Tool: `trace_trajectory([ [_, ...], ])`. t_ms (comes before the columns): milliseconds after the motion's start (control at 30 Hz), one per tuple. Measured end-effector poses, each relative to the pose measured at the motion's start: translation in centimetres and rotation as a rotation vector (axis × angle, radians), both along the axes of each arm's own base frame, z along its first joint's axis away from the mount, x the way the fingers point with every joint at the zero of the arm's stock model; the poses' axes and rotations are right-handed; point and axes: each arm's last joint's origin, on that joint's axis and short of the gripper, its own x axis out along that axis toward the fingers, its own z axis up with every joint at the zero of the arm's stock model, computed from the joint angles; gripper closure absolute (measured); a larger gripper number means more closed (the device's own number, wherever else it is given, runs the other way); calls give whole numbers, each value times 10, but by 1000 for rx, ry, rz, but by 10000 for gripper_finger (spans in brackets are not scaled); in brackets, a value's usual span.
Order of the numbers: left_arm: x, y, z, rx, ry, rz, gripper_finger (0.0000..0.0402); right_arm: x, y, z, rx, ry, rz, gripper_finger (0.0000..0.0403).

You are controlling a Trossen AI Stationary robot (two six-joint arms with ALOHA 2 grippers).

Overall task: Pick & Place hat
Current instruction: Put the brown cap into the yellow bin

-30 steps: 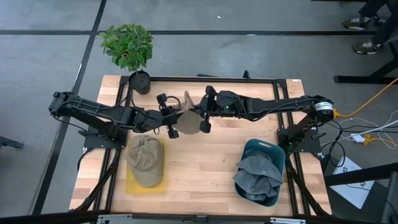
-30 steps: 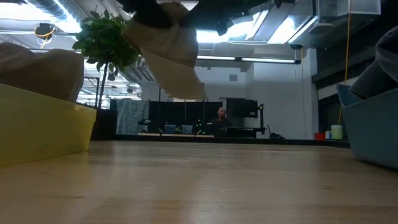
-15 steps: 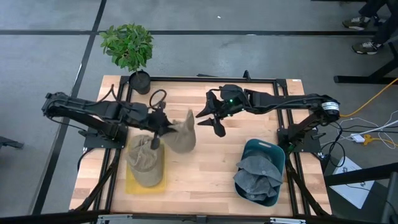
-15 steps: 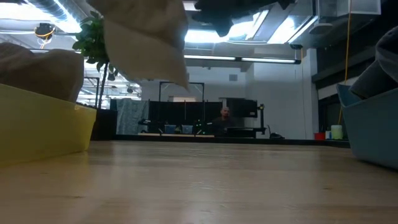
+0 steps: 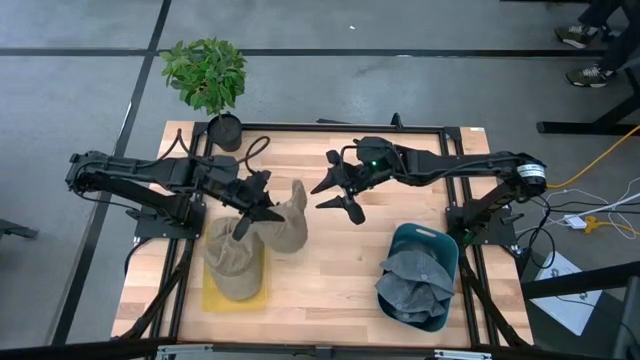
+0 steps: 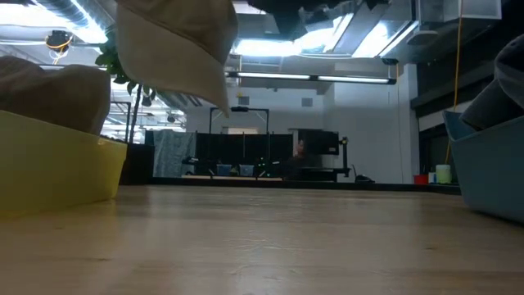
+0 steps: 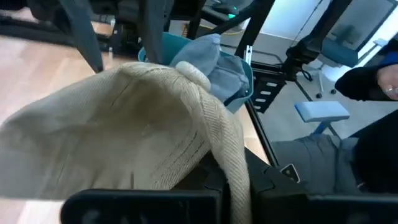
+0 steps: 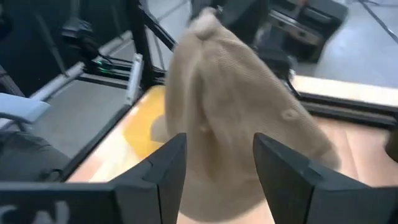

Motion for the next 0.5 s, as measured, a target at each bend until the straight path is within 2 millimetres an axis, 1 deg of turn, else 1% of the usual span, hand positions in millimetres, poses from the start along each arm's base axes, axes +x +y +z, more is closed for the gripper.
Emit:
trace_trajectory([
  [67, 0, 0, 0, 23, -13, -16, 397, 1, 1, 1, 3, -19, 32, 219],
  [233, -1, -3, 1, 53, -36, -121, 397, 3, 0, 8, -61, -112, 45, 219],
  [367, -1, -3, 1, 60, -40, -129, 398, 4, 1, 13, -86, -177, 59, 219],
  [467, 0, -3, 2, 72, -58, -137, 398, 9, 1, 12, -91, -217, 87, 219],
  [500, 1, -3, 2, 73, -66, -139, 398, 12, 1, 9, -76, -211, 100, 219],
])
